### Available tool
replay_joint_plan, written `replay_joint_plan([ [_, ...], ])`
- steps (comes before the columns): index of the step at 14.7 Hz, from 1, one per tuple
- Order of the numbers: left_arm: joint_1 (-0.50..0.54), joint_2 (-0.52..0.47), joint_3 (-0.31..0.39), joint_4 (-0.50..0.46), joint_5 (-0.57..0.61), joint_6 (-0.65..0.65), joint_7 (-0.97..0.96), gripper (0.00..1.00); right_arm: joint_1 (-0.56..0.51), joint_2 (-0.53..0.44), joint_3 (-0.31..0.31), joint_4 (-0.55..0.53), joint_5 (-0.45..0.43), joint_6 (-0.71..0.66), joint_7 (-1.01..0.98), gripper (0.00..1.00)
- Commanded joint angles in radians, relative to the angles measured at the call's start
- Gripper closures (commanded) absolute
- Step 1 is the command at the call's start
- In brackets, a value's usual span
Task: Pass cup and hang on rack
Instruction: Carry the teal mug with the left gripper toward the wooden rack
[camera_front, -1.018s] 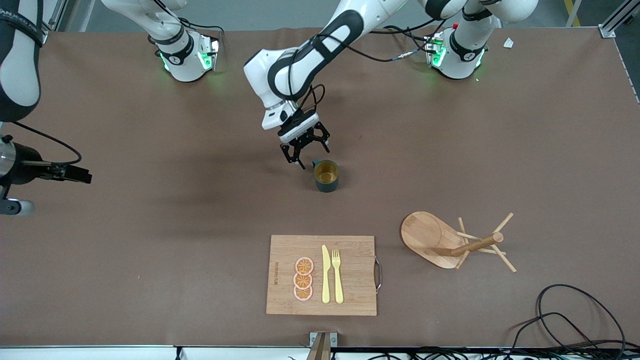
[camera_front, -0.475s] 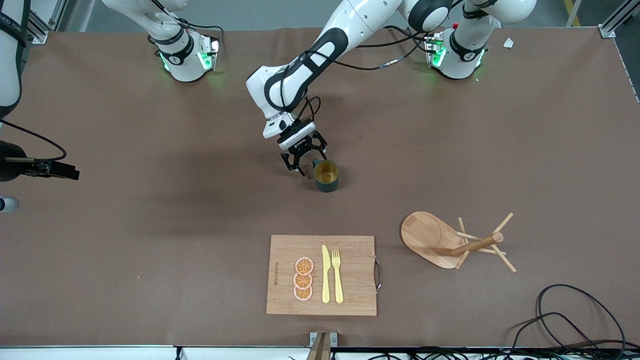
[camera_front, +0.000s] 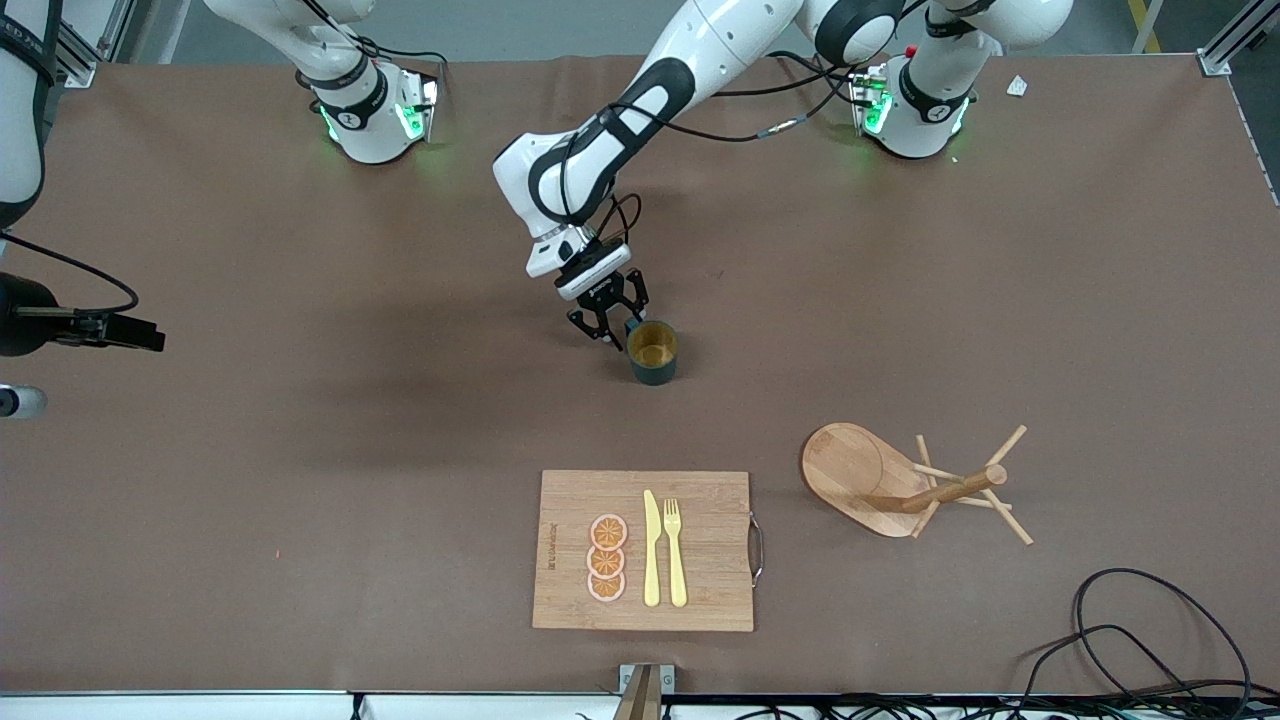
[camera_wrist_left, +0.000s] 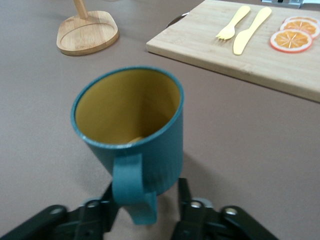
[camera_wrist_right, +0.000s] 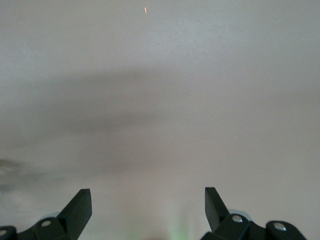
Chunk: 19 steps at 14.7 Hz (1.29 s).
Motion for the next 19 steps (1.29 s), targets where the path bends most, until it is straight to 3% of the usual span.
replay_joint_plan([
  [1,-0.011,0.021,0.013,0.019,0.026,0.003,-0.007,0.78,0.001,-0.026,0.007,-0.013,0.014,-0.011,0.021,0.00],
  [4,-0.012,0.007,0.015,0.017,0.025,0.003,0.000,0.99,0.001,-0.054,0.009,-0.023,0.029,-0.016,0.088,0.00],
  [7,0.004,-0.040,0.007,0.017,0.008,0.003,0.048,0.99,-0.001,-0.123,0.009,-0.101,0.032,0.002,0.088,0.00],
  [12,0.101,-0.138,-0.007,0.017,-0.177,0.023,0.164,0.99,0.004,-0.244,0.006,-0.208,0.032,0.006,0.088,0.00],
  [19,0.260,-0.349,-0.003,0.013,-0.599,0.075,0.420,0.99,0.004,-0.304,0.003,-0.234,0.029,0.029,0.085,0.00],
])
